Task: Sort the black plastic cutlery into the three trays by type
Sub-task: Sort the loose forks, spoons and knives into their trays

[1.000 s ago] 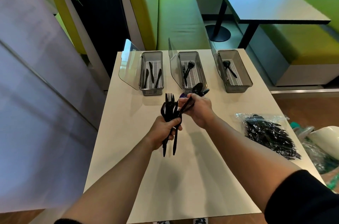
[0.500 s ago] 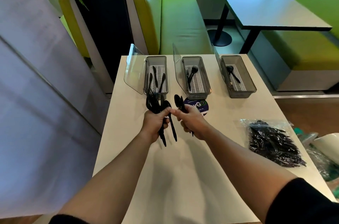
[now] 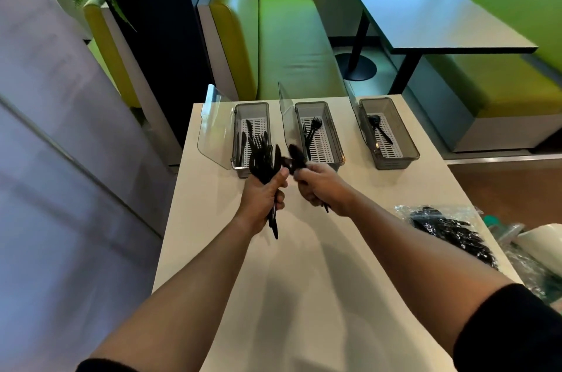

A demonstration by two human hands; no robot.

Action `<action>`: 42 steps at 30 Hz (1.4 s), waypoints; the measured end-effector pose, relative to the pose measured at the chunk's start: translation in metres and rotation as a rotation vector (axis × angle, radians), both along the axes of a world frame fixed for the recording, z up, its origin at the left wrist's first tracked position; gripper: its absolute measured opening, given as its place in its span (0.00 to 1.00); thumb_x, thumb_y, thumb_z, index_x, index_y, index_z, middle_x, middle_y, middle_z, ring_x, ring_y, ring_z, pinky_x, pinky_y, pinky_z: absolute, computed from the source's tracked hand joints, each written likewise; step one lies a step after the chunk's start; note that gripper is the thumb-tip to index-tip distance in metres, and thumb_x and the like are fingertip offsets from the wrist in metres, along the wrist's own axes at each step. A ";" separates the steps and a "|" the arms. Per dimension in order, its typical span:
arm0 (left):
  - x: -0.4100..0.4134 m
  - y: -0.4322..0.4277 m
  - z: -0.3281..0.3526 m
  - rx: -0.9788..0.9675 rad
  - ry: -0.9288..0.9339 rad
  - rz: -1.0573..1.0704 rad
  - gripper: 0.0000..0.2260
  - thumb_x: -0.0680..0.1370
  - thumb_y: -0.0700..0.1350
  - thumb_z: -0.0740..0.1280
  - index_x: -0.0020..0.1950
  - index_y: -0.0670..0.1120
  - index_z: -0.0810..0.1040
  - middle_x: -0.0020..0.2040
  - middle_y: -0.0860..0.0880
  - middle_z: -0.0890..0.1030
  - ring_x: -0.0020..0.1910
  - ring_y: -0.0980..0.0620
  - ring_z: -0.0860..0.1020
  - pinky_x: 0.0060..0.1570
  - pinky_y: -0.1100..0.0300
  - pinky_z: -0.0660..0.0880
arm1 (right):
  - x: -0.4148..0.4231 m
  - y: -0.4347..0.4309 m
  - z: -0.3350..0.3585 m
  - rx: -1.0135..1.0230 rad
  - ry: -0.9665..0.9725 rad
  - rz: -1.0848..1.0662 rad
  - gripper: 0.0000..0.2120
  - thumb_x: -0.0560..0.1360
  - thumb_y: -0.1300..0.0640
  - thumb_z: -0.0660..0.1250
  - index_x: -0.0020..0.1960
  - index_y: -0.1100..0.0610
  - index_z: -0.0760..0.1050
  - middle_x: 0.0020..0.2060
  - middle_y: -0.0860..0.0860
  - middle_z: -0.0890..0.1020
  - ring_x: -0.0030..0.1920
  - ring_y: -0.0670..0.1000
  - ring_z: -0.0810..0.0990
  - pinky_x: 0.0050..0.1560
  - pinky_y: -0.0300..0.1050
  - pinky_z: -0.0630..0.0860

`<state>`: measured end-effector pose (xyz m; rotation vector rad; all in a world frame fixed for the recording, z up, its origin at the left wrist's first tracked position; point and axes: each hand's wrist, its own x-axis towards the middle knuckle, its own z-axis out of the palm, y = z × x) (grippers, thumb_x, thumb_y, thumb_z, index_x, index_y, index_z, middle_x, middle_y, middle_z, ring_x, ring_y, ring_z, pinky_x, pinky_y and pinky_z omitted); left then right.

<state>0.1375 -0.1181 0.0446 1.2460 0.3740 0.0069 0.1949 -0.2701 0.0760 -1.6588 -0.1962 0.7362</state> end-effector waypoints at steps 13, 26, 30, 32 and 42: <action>0.092 -0.068 0.005 0.051 0.027 -0.115 0.10 0.81 0.47 0.69 0.44 0.43 0.73 0.30 0.49 0.70 0.24 0.53 0.66 0.24 0.61 0.66 | 0.182 -0.116 0.034 -0.146 -0.165 -0.467 0.17 0.79 0.44 0.68 0.40 0.54 0.71 0.27 0.50 0.71 0.24 0.49 0.67 0.24 0.41 0.65; 0.121 -0.109 -0.020 -0.016 0.252 -0.002 0.07 0.83 0.46 0.65 0.48 0.44 0.72 0.33 0.49 0.71 0.25 0.54 0.67 0.24 0.61 0.66 | 0.243 -0.165 -0.053 -0.648 -0.107 -0.385 0.13 0.81 0.56 0.66 0.60 0.64 0.77 0.53 0.61 0.82 0.52 0.62 0.83 0.54 0.55 0.81; 0.125 -0.115 -0.023 -0.041 0.286 0.039 0.05 0.84 0.45 0.64 0.51 0.44 0.72 0.33 0.49 0.71 0.24 0.54 0.67 0.24 0.61 0.67 | 0.243 -0.162 -0.052 -0.698 -0.142 -0.379 0.14 0.80 0.58 0.67 0.62 0.65 0.74 0.54 0.61 0.81 0.55 0.61 0.82 0.48 0.51 0.79; 0.126 -0.117 -0.023 -0.065 0.298 0.050 0.04 0.84 0.44 0.63 0.51 0.44 0.72 0.33 0.49 0.71 0.24 0.54 0.66 0.24 0.62 0.66 | 0.240 -0.161 -0.052 -0.741 -0.184 -0.382 0.14 0.81 0.58 0.67 0.62 0.66 0.74 0.54 0.61 0.80 0.55 0.60 0.81 0.47 0.49 0.79; 0.108 -0.106 -0.009 -0.138 0.246 -0.074 0.07 0.85 0.44 0.60 0.56 0.43 0.76 0.35 0.49 0.73 0.27 0.53 0.68 0.27 0.60 0.67 | 0.209 -0.156 -0.022 -0.441 -0.423 -0.510 0.13 0.79 0.58 0.65 0.62 0.59 0.80 0.56 0.54 0.83 0.57 0.55 0.81 0.58 0.45 0.75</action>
